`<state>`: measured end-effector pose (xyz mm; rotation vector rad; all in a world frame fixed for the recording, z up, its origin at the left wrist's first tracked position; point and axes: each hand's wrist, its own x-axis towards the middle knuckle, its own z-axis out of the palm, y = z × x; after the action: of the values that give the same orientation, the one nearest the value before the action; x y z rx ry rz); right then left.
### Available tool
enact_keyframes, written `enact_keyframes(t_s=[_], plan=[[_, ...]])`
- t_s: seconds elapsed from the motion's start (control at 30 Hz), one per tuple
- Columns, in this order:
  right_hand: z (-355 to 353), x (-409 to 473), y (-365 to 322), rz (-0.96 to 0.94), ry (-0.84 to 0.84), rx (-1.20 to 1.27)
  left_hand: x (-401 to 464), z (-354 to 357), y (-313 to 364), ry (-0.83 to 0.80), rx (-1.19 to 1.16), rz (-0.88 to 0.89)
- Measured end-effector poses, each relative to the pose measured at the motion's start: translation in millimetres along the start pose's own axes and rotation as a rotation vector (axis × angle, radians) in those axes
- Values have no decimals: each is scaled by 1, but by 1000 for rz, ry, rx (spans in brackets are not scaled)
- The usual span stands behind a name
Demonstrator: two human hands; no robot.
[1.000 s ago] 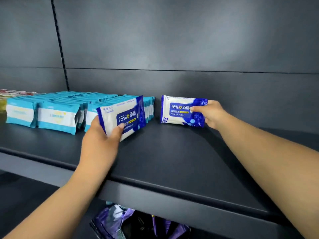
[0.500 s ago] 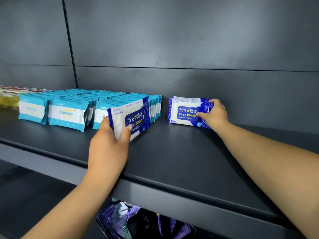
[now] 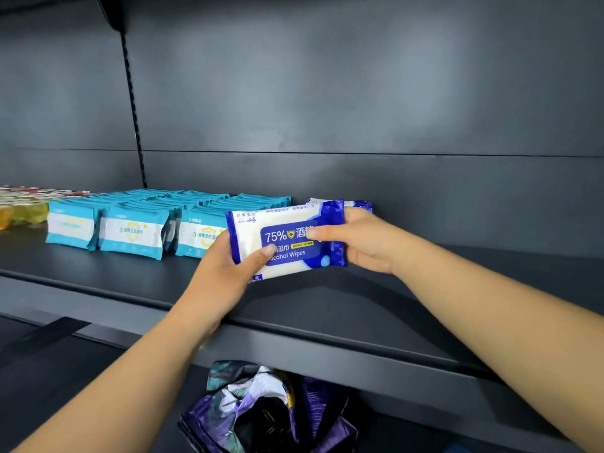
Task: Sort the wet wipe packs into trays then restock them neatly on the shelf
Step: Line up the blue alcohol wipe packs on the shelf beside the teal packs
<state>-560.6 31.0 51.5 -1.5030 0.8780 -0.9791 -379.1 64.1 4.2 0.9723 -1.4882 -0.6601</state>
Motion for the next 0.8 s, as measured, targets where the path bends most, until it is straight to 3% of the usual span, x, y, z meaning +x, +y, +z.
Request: enact_keyframes(t_s=[0.1,0.2,0.3,0.63,0.8], plan=[[-15,-5,-5,-116,181,13,-1,7,3,46,186,4],[-38,-1,-15,-228,453,175,-11,5,-5,-30,567,20],[-59,14,-18,-191,622,205,-20,6,-15,-80,764,37],[-66,75,36,123,556,-73,-13,4,-23,-92,755,65],[-81,85,45,160,521,-189,-14,4,-23,-93,763,85]])
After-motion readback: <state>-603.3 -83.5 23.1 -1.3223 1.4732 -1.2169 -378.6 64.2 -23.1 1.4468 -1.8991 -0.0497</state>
